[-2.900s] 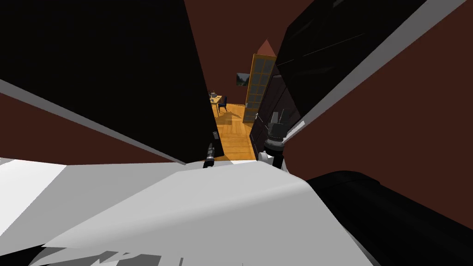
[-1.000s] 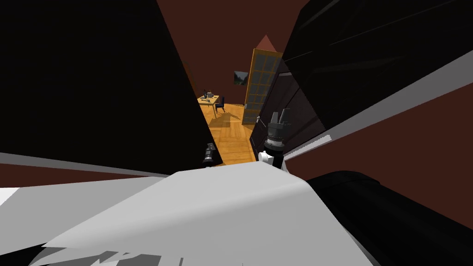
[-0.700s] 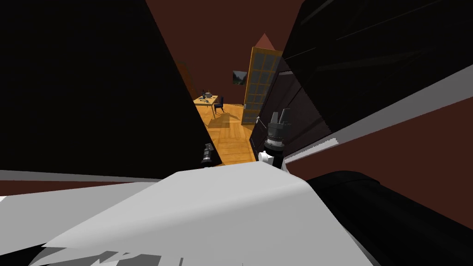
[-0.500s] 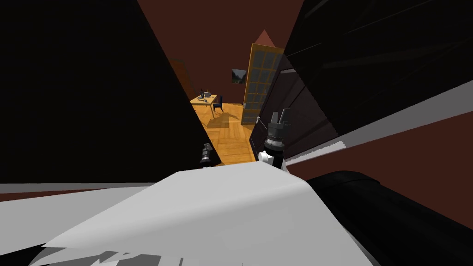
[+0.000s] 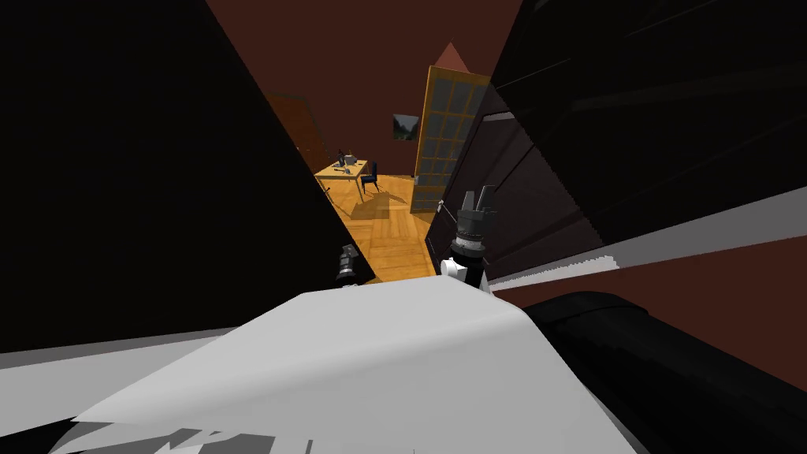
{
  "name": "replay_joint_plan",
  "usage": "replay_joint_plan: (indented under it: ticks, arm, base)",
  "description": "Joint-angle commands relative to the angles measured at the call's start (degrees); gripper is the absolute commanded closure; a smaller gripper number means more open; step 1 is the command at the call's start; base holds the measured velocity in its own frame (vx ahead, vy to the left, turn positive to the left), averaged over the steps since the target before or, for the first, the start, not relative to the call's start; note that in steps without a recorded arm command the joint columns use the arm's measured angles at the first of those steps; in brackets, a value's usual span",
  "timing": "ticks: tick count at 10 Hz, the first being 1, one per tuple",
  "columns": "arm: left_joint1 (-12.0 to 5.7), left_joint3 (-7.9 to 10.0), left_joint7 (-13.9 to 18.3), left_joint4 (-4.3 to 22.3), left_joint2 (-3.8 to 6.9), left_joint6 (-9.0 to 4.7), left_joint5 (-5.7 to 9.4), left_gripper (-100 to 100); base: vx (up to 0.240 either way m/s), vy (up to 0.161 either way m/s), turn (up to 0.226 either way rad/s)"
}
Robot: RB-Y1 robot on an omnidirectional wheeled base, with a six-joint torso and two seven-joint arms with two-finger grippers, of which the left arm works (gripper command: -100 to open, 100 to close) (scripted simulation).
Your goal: Push the door open
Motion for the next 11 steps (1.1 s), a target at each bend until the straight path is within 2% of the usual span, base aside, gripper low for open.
replay_joint_plan:
  ticks: [1, 3, 4, 6, 9, 11]
  arm:
    - [1.02, 1.9, -0.7, -1.0, 0.75, -0.25, 1.24, 100]
    - [1.38, 3.48, -1.5, -1.4, 0.93, -0.43, 2.52, 100]
    - [2.93, 2.62, -1.5, -3.1, 0.37, 0.47, 2.5, -100]
    - [3.34, 2.76, -1.7, -3.6, -0.28, 0.54, 3.03, -100]
    - [4.06, 3.01, -2.0, -4.6, -2.79, 0.66, 3.95, -100]
    - [4.11, 3.02, -1.8, -4.2, -1.42, 0.13, 3.84, -100]
  base:
    - [0.094, -0.006, -0.045]
    - [0.137, 0.0, -0.007]
    - [-0.066, -0.096, 0.079]
    - [-0.203, -0.175, 0.075]
    - [-0.185, -0.183, 0.059]
    - [0.004, -0.041, -0.005]
